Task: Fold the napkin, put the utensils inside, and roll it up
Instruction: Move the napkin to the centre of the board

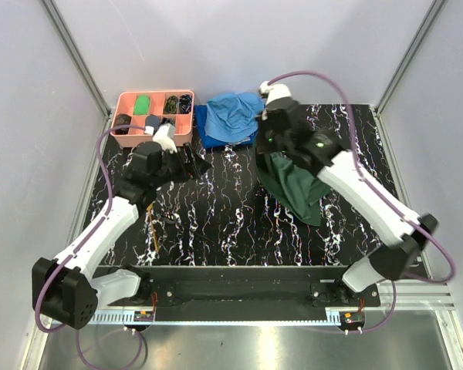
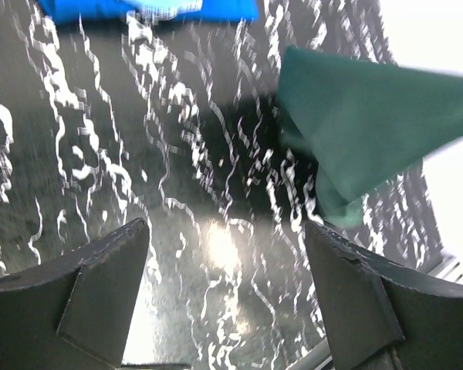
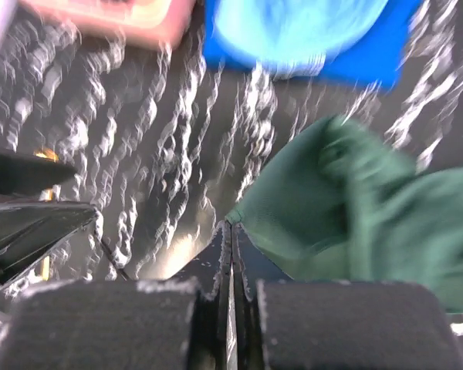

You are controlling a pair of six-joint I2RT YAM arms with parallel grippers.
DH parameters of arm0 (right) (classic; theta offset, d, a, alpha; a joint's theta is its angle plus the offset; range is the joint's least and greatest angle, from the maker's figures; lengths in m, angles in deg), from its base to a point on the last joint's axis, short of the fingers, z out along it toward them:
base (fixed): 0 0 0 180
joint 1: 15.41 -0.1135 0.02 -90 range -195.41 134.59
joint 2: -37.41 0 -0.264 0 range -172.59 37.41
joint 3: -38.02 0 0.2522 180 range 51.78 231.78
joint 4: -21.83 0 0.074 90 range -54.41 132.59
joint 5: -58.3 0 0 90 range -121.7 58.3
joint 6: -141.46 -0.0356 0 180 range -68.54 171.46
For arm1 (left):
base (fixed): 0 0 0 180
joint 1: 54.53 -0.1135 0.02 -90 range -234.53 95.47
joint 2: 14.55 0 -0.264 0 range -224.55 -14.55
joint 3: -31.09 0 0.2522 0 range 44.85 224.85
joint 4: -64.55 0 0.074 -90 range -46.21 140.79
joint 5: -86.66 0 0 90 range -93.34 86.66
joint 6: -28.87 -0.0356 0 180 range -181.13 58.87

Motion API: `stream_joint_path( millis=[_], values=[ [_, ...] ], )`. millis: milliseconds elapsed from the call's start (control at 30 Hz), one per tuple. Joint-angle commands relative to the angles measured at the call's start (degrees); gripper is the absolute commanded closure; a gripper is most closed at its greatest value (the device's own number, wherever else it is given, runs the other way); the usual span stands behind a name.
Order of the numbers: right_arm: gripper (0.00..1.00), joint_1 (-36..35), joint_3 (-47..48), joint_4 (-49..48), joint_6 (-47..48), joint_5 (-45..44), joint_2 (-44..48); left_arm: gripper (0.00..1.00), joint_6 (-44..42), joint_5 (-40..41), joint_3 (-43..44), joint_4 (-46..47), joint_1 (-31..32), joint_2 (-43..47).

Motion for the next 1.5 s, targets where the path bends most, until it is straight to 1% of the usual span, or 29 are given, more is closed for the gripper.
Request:
stream_joint_path(
  millis=[0, 67, 100, 133, 167, 200, 300, 333, 400, 433, 500, 533, 633, 667, 833, 967, 1067, 1167, 1200, 1267, 1300, 1333, 1367, 1400, 1433, 1467],
  values=[
    [1.0, -0.32, 2.27, 3.53, 7.93, -12.54, 6.82, 0.16, -1.67, -0.09, 5.65, -1.2, -0.85, 0.83],
    [1.0, 1.34, 0.52, 3.44, 9.17, -15.19, 9.27, 0.15, -1.84, -0.26, 6.09, -1.03, -0.85, 0.48],
    [1.0, 5.0, -2.19, 3.44, 8.91, -14.15, 10.25, 0.15, -1.58, -0.52, 6.35, -0.94, -0.85, -0.04],
    [1.0, 7.13, -3.96, 3.0, 8.39, -12.66, 12.52, 0.15, -1.32, -2.09, 6.27, 0.02, -0.76, -0.48],
    [1.0, 9.85, -6.15, 2.3, 7.08, -9.69, 13.76, 0.16, -1.14, -2.89, 6.01, 0.81, -0.59, -0.92],
    [1.0, 13.36, -10.78, 1.51, 6.63, -8.88, 14.99, 0.16, -0.45, -3.25, 4.96, 1.6, -0.15, -1.88],
    [1.0, 17.15, -18.37, -0.68, 5.14, -8.26, 17.9, 0.18, -0.09, -1.85, 2.32, 4.68, 3.62, -4.52],
    [1.0, 17.95, -19.95, -1.21, 4.43, -7.56, 18.16, 0.18, -0.17, 0.5, 1.97, 5.73, 7.29, -5.4],
    [1.0, 18.92, -22.94, -2.18, 2.59, -5.01, 17.73, 0.18, -0.61, 1.75, 1.44, 7.84, 11.7, -9.07],
    [1.0, 19.02, -23.57, -2.45, 1.89, -4.83, 17.03, 0.18, -0.53, 1.76, 1.44, 9.15, 15.63, -10.75],
    [1.0, 19.02, -24.19, -2.97, 0.13, -4.12, 16.76, 0.18, 0.79, 1.15, 2.92, 10.56, 18.56, -15.85],
    [1.0, 19.02, -24.19, -2.98, -0.4, -3.86, 16.58, 0.17, 0.97, 1.58, 3.36, 11.88, 21.44, -17.52],
    [1.0, 19.02, -24.19, -3.5, -1.2, -2.54, 16.67, 0.16, 1.32, 3.77, 4.42, 14.35, 25.59, -23.41],
    [1.0, 19.02, -24.28, -3.5, -1.55, -1.93, 16.76, 0.16, 2.02, 4.48, 5.38, 14.01, 25.95, -26.38],
    [1.0, 19.02, -24.45, -3.42, -1.81, -0.7, 18.51, 0.16, 6.15, 8.78, 5.74, 13.56, 26.31, -31.16],
    [1.0, 19.02, -24.54, -3.42, -2.16, 0.09, 18.96, 0.17, 6.94, 8.09, 6.97, 16.37, 26.48, -35.89],
    [1.0, 19.02, -24.45, -3.42, -2.16, 0.36, 18.87, 0.21, 7.64, 6.86, 8.29, 19.18, 26.4, -39.14],
    [1.0, 18.93, -24.45, -3.33, -2.34, 0.89, 19.22, 0.28, 8.0, 7.12, 9.17, 21.47, 26.4, -41.43],
    [1.0, 19.1, -24.45, -3.42, -2.43, 0.97, 19.13, 0.38, 8.0, 7.64, 9.34, 21.91, 26.4, -41.88],
    [1.0, 19.02, -24.63, -3.42, -2.43, 1.33, 19.13, 0.53, 8.09, 9.14, 9.35, 24.1, 26.48, -42.84],
    [1.0, 19.02, -24.72, -3.42, -2.43, 1.41, 19.04, 0.65, 7.74, 9.75, 9.35, 24.89, 26.4, -42.94],
    [1.0, 19.02, -24.72, -3.33, -2.34, 1.33, 18.96, 0.86, 7.3, 10.71, 9.35, 26.03, 26.4, -42.85],
    [1.0, 19.02, -24.8, -3.33, -2.17, 1.41, 18.96, 0.95, 6.25, 11.07, 9.52, 26.04, 26.4, -41.55],
    [1.0, 19.02, -24.8, -3.24, -1.9, 1.5, 19.13, 1.0, 5.46, 11.25, 9.61, 25.96, 26.31, -40.31],
    [1.0, 19.02, -24.8, -3.15, -1.47, 1.33, 19.39, 1.0, 4.49, 11.86, 9.7, 24.91, 26.31, -38.82],
    [1.0, 19.02, -24.8, -3.15, -1.29, 1.15, 19.66, 1.0, 2.48, 12.3, 9.87, 23.94, 26.31, -35.07]
  ],
)
